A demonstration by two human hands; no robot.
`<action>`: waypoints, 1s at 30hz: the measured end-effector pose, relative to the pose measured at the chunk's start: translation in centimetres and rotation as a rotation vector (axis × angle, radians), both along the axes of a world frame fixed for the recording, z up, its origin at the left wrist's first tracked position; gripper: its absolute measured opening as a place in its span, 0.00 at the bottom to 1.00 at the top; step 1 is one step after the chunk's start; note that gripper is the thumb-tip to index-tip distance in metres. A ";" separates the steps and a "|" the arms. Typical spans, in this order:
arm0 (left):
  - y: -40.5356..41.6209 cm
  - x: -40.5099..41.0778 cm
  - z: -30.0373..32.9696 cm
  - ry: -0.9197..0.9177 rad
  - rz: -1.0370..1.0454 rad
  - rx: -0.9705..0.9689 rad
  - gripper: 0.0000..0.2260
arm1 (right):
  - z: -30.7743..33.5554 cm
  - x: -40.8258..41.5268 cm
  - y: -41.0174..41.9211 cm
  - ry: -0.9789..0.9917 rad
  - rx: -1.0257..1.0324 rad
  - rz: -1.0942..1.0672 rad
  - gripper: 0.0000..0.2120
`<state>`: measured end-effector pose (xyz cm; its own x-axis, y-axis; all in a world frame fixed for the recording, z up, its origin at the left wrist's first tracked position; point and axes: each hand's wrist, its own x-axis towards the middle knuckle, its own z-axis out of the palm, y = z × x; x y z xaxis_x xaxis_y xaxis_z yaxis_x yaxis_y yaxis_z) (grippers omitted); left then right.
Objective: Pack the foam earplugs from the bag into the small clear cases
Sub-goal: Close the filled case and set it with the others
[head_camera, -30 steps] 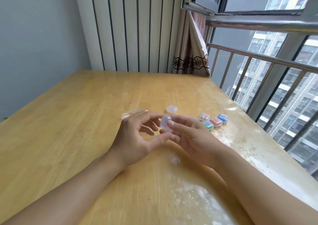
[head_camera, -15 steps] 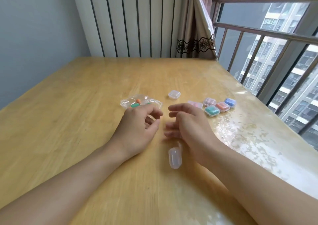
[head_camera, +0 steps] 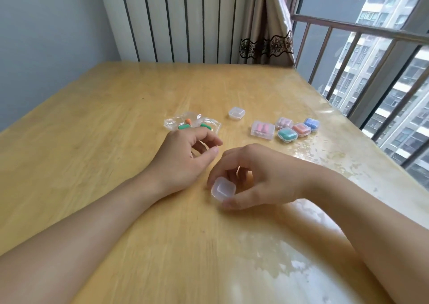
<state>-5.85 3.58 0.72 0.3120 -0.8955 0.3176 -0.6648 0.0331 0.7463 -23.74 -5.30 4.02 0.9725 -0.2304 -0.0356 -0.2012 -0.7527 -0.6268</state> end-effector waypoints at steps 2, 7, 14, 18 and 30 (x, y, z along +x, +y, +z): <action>0.0 -0.2 0.2 0.053 -0.035 0.006 0.04 | -0.5 0.3 -0.5 -0.098 0.029 -0.076 0.14; 0.1 -0.1 1.3 0.607 -0.195 0.107 0.15 | -1.2 0.8 -1.5 -0.389 0.329 -0.224 0.19; 0.2 -0.4 1.0 0.562 -0.163 -0.052 0.20 | -1.6 1.1 -1.8 -0.502 0.455 -0.243 0.22; 0.2 -0.6 1.2 0.662 -0.154 -0.053 0.20 | -1.7 1.3 -1.9 -0.583 0.435 -0.287 0.19; 0.1 -1.1 1.0 0.425 -0.095 -0.141 0.14 | -1.6 1.5 -1.8 -0.574 0.796 -0.372 0.15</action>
<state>-6.99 3.67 1.67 0.3596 -0.8835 0.3003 -0.2895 0.2003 0.9360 -22.22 -7.10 2.42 0.7639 -0.6309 0.1356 0.1485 -0.0327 -0.9884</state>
